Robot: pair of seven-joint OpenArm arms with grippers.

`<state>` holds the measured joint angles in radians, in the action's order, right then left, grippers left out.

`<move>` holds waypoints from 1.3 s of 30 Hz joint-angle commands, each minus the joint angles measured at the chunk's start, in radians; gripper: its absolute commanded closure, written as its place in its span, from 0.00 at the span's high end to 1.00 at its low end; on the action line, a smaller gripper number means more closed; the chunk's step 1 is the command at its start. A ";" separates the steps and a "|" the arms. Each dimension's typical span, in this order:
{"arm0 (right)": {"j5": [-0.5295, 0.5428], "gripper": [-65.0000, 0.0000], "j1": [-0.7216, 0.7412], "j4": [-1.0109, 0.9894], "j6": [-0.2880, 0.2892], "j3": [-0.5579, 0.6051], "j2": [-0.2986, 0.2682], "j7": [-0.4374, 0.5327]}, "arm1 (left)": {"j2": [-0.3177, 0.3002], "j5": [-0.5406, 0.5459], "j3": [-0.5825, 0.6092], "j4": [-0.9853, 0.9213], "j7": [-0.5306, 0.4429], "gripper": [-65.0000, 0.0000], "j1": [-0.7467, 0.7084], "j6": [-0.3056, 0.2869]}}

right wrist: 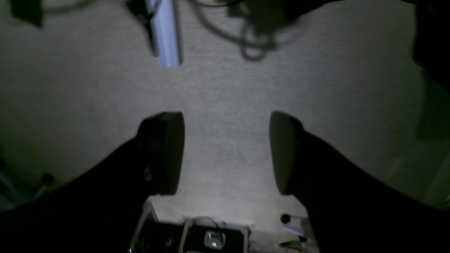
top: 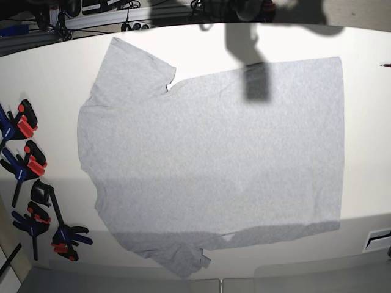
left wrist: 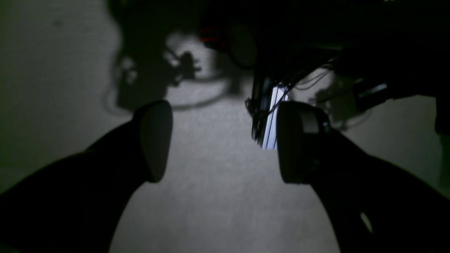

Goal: Fold the T-shirt properly
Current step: 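Move both grippers down to the shoulder corners of the grey T-shirt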

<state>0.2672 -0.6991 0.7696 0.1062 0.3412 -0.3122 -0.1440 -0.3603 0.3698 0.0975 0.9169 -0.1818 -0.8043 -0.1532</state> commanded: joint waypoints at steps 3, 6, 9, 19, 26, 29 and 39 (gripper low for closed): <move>0.016 0.55 -0.152 0.222 -0.002 -0.013 -0.068 -0.158 | -0.028 0.003 -0.029 0.189 0.046 0.65 -0.159 -0.003; 0.093 0.55 -0.322 0.477 -0.006 -0.084 -0.103 -0.311 | -0.021 0.003 -0.129 0.401 0.161 0.65 -0.297 0.038; 0.130 0.55 -0.495 0.725 -0.005 -0.200 -0.108 -0.290 | 0.000 0.003 -0.233 0.600 0.212 0.65 -0.405 0.037; 0.130 0.55 -0.610 1.188 0.089 -0.470 -0.126 -0.344 | 0.016 0.077 -0.386 0.990 0.594 0.65 -0.404 0.037; 0.129 0.55 -0.610 1.305 0.097 -0.558 -0.131 -0.347 | 0.016 0.077 -0.386 1.180 0.700 0.65 -0.365 0.036; 0.129 0.55 -0.610 1.343 0.097 -0.586 -0.132 -0.380 | 0.016 0.077 -0.386 1.256 0.747 0.65 -0.335 0.034; 0.126 0.55 -0.293 1.395 0.097 -0.590 -0.095 -0.409 | -0.042 0.077 -0.386 1.305 0.739 0.65 0.009 0.033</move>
<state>0.3916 -0.9829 2.1479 0.2001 -0.2447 -0.4015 -0.5724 -0.3920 0.4427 -0.2836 2.2040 0.5793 -0.7853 -0.1192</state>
